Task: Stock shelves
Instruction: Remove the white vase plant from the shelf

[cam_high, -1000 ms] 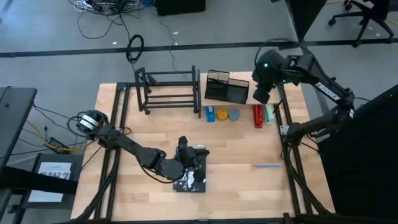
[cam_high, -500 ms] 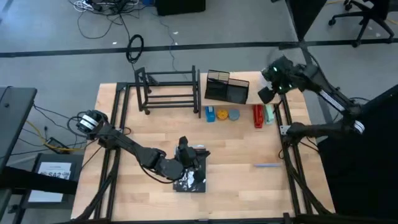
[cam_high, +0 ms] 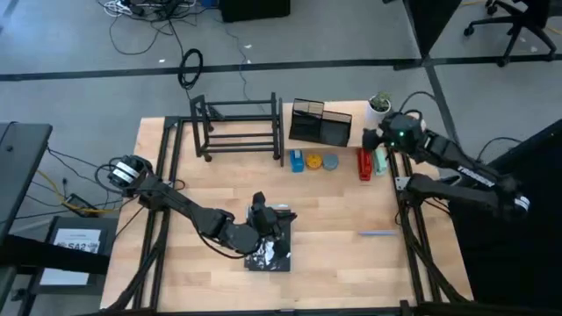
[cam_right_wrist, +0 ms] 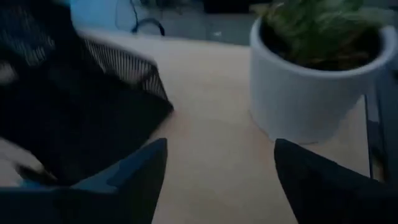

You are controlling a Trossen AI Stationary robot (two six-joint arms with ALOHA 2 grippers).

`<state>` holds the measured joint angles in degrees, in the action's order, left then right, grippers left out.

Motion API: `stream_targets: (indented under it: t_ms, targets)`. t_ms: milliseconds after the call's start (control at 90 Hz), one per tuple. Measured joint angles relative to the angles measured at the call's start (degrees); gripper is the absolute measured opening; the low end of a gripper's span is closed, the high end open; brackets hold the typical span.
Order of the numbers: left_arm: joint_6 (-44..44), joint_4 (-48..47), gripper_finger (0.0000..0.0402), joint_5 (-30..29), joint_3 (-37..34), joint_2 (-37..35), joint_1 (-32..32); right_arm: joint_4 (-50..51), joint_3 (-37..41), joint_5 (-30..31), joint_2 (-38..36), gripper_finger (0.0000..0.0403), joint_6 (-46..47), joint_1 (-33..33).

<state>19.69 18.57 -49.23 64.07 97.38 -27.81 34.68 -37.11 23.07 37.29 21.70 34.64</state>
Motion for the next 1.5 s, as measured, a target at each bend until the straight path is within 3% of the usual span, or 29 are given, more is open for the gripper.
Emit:
stream_targets:
  t_ms: [111,222,511,944,1344,1500]
  targets:
    - [0.01,0.02,0.0000,0.00,0.00,0.01,0.01,0.68,-0.28,0.00,1.70,0.0320,-0.63,0.03]
    - [0.04,0.02,0.0000,0.00,0.00,0.01,0.02,2.96,-0.28,4.93,3.27,0.0340,-0.01,0.04]
    - [0.08,0.04,0.0000,1.26,0.00,0.00,-0.01,4.44,-0.28,12.48,3.89,0.0348,0.12,0.91]
    - [0.10,0.13,0.0000,3.89,0.00,0.00,0.06,-6.30,-0.30,9.70,12.56,0.0369,-4.60,9.41]
    - [0.10,0.53,0.0000,4.20,-0.02,0.00,0.06,-6.58,-0.32,11.78,13.45,0.0360,-3.90,8.62]
    - [0.10,0.87,0.0000,4.35,0.00,0.00,0.06,-7.45,-0.32,7.69,13.58,0.0344,-6.48,8.49]
